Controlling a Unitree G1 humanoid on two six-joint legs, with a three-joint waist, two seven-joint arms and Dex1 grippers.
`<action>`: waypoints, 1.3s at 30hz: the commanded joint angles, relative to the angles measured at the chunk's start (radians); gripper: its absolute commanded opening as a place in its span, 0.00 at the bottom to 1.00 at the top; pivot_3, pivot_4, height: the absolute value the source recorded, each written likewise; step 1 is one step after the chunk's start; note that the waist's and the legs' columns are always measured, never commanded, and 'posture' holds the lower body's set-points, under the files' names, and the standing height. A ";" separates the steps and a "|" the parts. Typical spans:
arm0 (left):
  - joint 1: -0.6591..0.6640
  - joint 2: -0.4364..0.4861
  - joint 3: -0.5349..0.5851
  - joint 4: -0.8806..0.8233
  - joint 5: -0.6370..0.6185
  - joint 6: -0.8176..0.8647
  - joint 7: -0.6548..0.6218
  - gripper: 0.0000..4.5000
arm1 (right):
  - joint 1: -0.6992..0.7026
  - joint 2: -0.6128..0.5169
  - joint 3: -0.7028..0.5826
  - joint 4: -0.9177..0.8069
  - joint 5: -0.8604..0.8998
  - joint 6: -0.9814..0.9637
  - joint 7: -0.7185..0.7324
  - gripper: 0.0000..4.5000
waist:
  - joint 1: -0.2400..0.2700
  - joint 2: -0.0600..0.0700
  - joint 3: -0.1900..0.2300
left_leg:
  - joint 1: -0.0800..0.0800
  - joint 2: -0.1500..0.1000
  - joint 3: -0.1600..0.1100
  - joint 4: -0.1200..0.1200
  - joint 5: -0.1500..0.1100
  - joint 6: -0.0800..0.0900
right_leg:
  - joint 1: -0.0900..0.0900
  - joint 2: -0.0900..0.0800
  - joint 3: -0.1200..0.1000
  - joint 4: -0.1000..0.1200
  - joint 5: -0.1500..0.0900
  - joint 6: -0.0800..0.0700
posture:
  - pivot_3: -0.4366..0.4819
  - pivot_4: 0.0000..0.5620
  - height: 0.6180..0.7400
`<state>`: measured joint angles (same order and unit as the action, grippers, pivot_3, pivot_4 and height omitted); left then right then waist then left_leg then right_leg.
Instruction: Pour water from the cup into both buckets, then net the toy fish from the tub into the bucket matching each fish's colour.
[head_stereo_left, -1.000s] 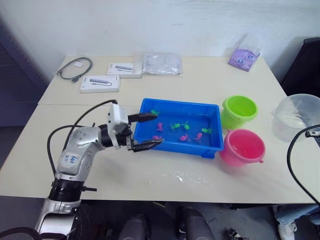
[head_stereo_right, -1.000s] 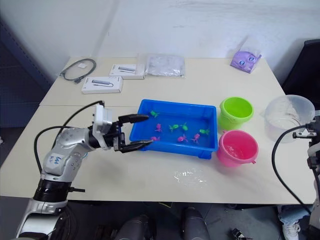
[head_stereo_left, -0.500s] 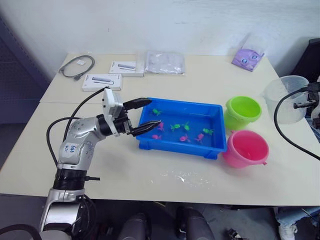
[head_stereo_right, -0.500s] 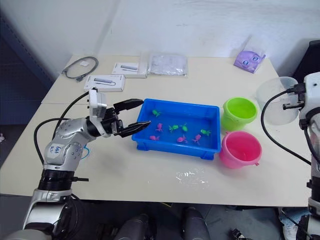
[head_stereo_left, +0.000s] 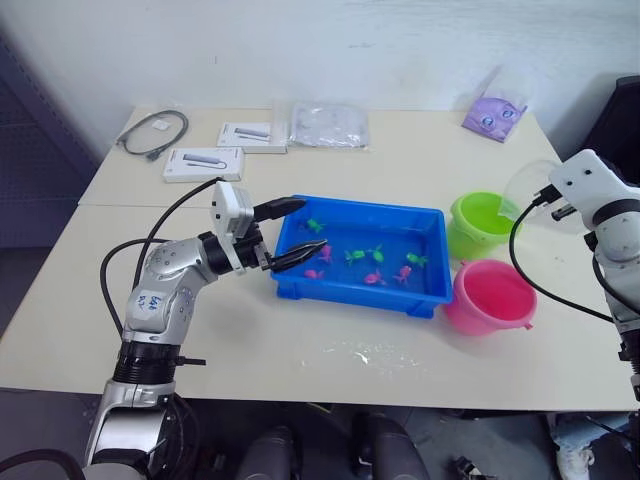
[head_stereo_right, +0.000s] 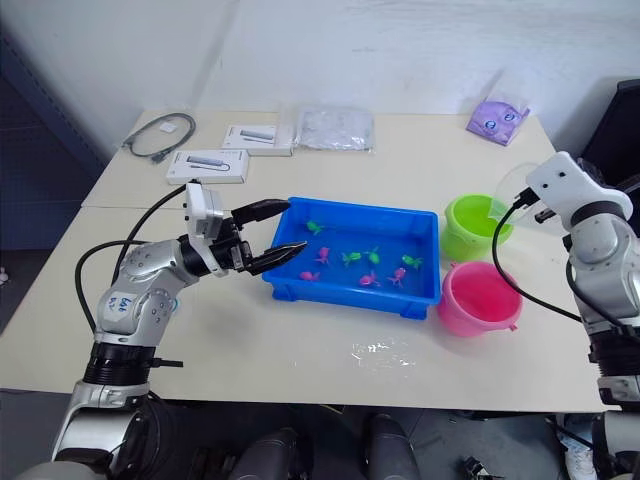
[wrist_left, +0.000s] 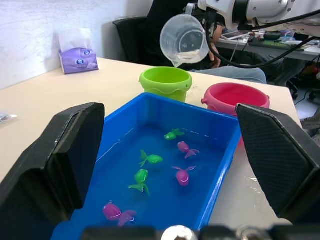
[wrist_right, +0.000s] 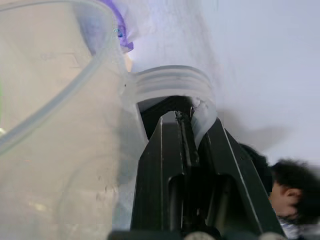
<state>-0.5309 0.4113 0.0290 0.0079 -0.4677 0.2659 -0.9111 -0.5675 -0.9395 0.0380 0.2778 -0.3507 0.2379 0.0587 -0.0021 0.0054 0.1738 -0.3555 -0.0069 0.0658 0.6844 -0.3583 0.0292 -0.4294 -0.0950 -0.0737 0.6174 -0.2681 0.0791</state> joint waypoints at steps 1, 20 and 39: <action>0.010 -0.003 0.001 -0.053 -0.001 -0.019 0.006 1.00 | -0.029 -0.038 0.005 0.019 -0.093 -0.083 -0.057 0.01 | 0.000 0.000 0.000 | 0.000 0.000 0.000 0.000 0.000 0.000 | 0.000 0.000 0.000 0.000 0.000 0.000 | 0.48 0.27 1.00; 0.022 -0.012 -0.015 -0.046 0.013 -0.035 0.009 1.00 | -0.028 -0.046 0.021 0.069 -0.304 -0.234 -0.215 0.01 | -0.001 0.000 0.000 | 0.000 0.000 0.000 0.000 0.001 -0.001 | 0.000 0.001 0.000 0.000 0.000 0.000 | 0.48 0.27 1.00; 0.025 -0.016 -0.025 -0.057 0.015 -0.034 0.014 1.00 | 0.046 0.054 -0.095 -0.011 -0.193 -0.244 -0.206 0.01 | -0.001 0.000 0.000 | 0.000 0.001 0.000 0.000 0.001 -0.002 | 0.001 0.001 -0.001 0.000 0.000 0.000 | 0.48 0.27 1.00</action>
<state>-0.5045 0.3955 0.0002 -0.0006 -0.4504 0.2478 -0.8978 -0.5158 -0.8848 0.0133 0.3182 -0.5969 -0.0145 -0.1490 -0.0027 0.0054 0.1739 -0.3554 -0.0062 0.0656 0.6844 -0.3574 0.0275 -0.4288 -0.0942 -0.0744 0.6177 -0.2681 0.0790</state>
